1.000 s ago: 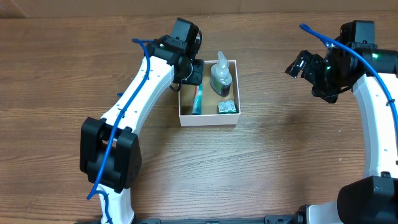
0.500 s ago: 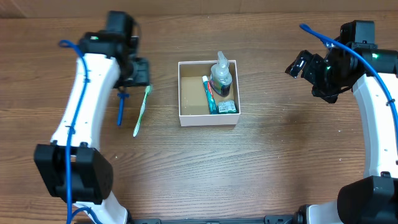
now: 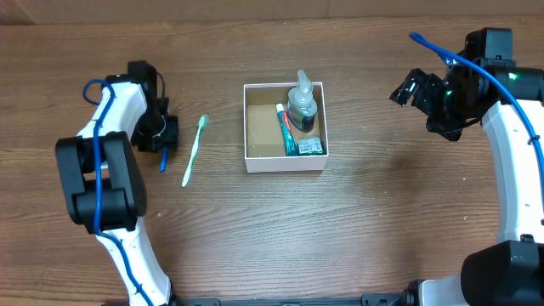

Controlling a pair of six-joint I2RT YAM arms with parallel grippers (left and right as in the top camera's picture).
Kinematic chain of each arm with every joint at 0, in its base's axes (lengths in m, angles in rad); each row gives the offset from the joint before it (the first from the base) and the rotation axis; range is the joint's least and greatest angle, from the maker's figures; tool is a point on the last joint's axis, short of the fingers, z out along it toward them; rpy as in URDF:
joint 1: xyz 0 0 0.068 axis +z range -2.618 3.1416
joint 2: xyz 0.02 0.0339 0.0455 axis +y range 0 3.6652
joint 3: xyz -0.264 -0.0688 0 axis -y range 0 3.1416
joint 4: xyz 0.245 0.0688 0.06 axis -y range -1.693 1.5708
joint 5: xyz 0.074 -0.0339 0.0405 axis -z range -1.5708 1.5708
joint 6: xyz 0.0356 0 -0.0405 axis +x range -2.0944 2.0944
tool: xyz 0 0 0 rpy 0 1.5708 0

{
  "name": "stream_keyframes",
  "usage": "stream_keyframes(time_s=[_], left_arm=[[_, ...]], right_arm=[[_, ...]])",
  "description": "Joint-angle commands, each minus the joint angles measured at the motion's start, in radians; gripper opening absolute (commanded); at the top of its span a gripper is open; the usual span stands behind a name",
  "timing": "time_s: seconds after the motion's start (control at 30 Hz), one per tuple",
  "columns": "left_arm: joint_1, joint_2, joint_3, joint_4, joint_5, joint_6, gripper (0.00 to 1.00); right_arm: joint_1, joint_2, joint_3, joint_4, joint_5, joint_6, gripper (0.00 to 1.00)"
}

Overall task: Pack container
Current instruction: 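Grasp the blue razor with the left gripper, then place the blue razor into the box with left gripper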

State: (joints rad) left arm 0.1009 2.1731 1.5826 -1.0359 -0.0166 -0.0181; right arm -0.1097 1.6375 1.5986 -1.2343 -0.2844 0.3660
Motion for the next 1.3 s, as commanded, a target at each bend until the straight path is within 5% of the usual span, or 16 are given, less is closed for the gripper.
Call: stream_keyframes(time_s=[0.0, 0.13, 0.33, 0.6, 0.83, 1.17, 1.23, 1.27], left_arm=[[0.005, 0.042, -0.005, 0.032, 0.002, 0.022, 0.43], [0.005, 0.045, -0.005, 0.035, 0.003, 0.022, 0.14], [0.005, 0.0, 0.039, -0.015, 0.025, 0.018, 0.04], [-0.051, -0.236, 0.193, -0.174, 0.144, -0.012, 0.04], [-0.296, -0.438, 0.202, -0.101, 0.162, -0.091, 0.04], [-0.507, -0.259, 0.151, 0.042, 0.051, -0.275, 0.07], [-0.517, -0.206, 0.151, 0.059, 0.084, -0.275, 0.12], [-0.519, -0.186, 0.151, 0.066, 0.107, -0.274, 0.22]], right_arm=[[-0.003, -0.008, 0.005, 0.002, -0.005, 0.002, 1.0], [-0.003, -0.008, 0.005, 0.002, -0.005, 0.001, 1.0], [-0.003, -0.008, 0.005, 0.002, -0.005, 0.002, 1.0], [-0.003, -0.008, 0.005, 0.002, -0.005, 0.001, 1.0], [-0.003, -0.008, 0.005, 0.002, -0.005, 0.002, 1.0], [-0.003, -0.008, 0.005, 0.002, -0.005, 0.001, 1.0], [-0.003, -0.008, 0.005, 0.002, -0.005, 0.001, 1.0], [-0.003, -0.008, 0.005, 0.002, -0.005, 0.002, 1.0]])
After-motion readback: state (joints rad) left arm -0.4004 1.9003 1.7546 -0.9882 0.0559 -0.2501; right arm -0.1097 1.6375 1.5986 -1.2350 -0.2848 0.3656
